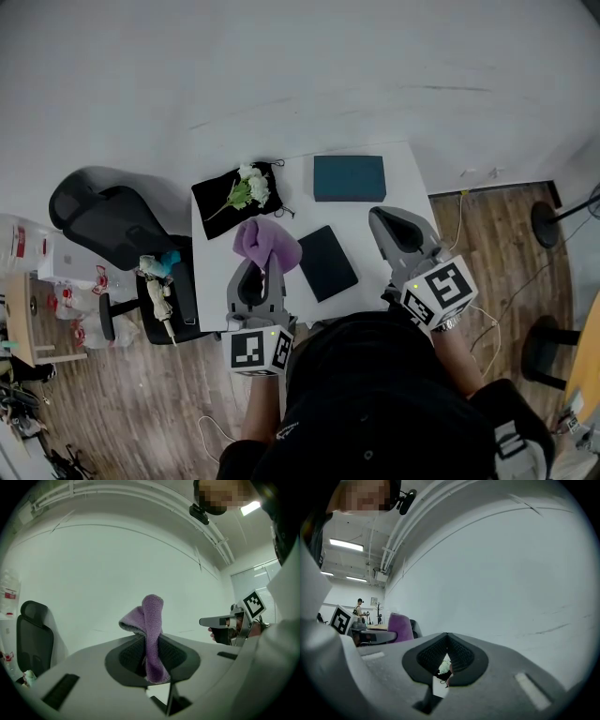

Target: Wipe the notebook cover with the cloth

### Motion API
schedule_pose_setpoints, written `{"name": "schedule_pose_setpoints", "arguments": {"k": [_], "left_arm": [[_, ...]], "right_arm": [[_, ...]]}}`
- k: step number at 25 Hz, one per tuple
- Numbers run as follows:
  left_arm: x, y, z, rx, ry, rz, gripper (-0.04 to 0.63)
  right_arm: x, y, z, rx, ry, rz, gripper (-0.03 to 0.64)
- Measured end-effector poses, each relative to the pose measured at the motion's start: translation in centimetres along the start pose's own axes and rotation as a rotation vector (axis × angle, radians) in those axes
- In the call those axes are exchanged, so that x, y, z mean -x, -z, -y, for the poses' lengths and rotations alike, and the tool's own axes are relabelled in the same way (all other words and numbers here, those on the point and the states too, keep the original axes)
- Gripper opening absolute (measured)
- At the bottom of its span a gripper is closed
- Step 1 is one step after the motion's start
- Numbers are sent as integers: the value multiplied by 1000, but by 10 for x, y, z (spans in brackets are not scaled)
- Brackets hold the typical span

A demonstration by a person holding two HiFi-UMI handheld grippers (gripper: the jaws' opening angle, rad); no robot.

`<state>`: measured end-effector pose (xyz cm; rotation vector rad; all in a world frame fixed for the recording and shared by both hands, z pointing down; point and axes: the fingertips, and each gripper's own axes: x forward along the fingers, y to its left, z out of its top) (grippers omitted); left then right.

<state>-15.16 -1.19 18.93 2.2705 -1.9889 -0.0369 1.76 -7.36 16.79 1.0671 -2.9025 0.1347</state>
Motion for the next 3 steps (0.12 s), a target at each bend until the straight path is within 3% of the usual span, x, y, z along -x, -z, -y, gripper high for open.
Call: {"name": "schedule_pose_setpoints", "arguments": {"k": [3], "left_arm": [[1, 2, -1, -2, -3, 3, 69]], "right_arm": [[0, 0, 2, -1, 1, -1, 3]]}}
